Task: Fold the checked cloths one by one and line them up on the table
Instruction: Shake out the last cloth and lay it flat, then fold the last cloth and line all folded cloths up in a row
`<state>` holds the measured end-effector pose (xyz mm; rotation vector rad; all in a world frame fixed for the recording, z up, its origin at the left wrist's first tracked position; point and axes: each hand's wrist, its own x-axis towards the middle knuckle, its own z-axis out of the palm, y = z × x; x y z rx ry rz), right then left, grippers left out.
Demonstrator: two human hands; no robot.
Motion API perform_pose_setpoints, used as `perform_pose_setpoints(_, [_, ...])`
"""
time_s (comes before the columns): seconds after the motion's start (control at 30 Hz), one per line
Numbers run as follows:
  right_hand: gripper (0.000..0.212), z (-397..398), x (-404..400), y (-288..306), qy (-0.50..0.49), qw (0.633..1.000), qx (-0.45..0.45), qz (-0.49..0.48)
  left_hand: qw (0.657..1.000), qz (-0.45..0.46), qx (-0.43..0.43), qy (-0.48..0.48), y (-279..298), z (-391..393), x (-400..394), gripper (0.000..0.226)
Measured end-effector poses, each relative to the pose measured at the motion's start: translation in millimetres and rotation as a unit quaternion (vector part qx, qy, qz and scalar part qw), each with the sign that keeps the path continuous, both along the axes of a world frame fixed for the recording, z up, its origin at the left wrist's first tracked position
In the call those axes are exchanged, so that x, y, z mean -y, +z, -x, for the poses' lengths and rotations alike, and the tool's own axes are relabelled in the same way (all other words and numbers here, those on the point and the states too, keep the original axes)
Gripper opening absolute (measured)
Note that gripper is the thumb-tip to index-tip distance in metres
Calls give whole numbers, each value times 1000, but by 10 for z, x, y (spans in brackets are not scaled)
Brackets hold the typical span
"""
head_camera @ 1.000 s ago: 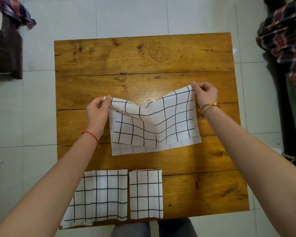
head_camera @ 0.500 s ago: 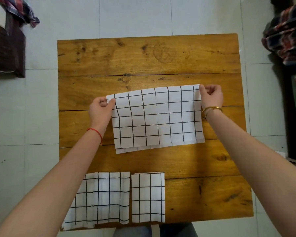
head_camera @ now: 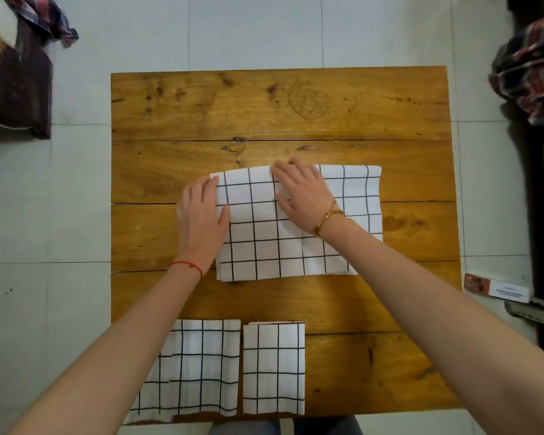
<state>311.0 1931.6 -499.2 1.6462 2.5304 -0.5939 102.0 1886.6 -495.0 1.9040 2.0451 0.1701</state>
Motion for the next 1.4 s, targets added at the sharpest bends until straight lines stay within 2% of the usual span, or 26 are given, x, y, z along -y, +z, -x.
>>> perform_pose_setpoints(0.07, [56, 219, 19, -25, 33, 999, 28, 18, 996, -1, -71, -45, -33, -19, 30, 60])
perform_pose_setpoints(0.13, [58, 422, 30, -50, 49, 997, 42, 33, 993, 15, -98, -63, -58, -30, 31, 65])
perform_pose_setpoints(0.3, [56, 739, 36, -88, 46, 996, 62, 45, 987, 66, -104, -107, -145, -42, -23, 72])
perform_pose_setpoints(0.43, [57, 777, 38, -115, 43, 996, 59, 50, 984, 101, -108, -95, -186, -26, -64, 72])
perform_pose_setpoints(0.73, [56, 581, 49, -194, 44, 996, 76, 24, 986, 101, -100, -86, -196, -27, -79, 69])
perform_pose_setpoints(0.9, [55, 66, 142, -205, -10, 995, 101, 19, 985, 112, -104, -82, -198, -41, -96, 68])
perform_pose_setpoints(1.17, [61, -1051, 331, -125, -191, 972, 137, 12, 985, 117, -101, -81, -216, -46, -88, 68])
perform_pose_setpoints(1.3, [64, -1215, 329, -52, -191, 974, 122, 23, 987, 117, -86, -69, -237, -54, -87, 68])
perform_pose_setpoints(1.4, [61, -1163, 309, -36, -206, 974, 92, 21, 997, 70, -34, -7, -204, -68, -9, 64])
